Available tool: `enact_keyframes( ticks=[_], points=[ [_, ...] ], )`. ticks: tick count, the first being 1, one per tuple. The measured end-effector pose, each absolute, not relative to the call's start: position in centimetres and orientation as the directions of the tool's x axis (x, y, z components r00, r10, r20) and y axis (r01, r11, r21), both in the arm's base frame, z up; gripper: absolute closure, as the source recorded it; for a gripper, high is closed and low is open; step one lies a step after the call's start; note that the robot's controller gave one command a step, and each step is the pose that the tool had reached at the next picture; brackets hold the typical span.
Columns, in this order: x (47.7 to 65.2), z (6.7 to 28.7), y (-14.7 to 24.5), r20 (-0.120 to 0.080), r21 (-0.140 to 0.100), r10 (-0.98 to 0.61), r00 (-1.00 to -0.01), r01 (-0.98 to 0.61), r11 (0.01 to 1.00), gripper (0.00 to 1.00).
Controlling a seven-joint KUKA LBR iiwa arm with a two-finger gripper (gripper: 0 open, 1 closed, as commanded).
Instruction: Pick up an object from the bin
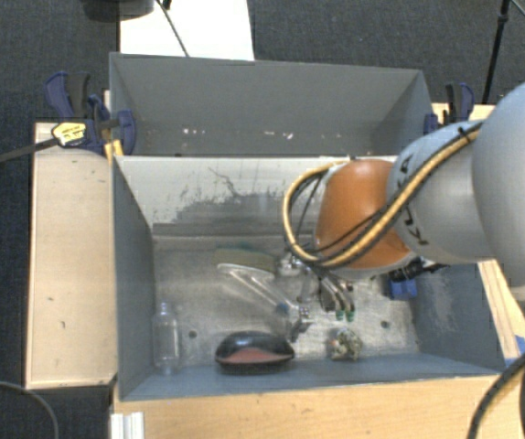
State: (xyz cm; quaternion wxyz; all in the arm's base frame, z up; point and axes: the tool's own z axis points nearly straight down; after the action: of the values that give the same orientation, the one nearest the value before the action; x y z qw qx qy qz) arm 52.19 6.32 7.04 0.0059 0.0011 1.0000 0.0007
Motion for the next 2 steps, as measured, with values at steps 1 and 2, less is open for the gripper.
enact_keyframes(
  ticks=[1,2],
  points=[
    [52.4,7.5,6.4,-0.019,0.002,0.001,-1.0,0.001,1.0,1.0],
    [49.9,10.3,9.3,-0.006,0.001,-0.106,-0.994,-0.106,0.994,1.0]
  ],
)
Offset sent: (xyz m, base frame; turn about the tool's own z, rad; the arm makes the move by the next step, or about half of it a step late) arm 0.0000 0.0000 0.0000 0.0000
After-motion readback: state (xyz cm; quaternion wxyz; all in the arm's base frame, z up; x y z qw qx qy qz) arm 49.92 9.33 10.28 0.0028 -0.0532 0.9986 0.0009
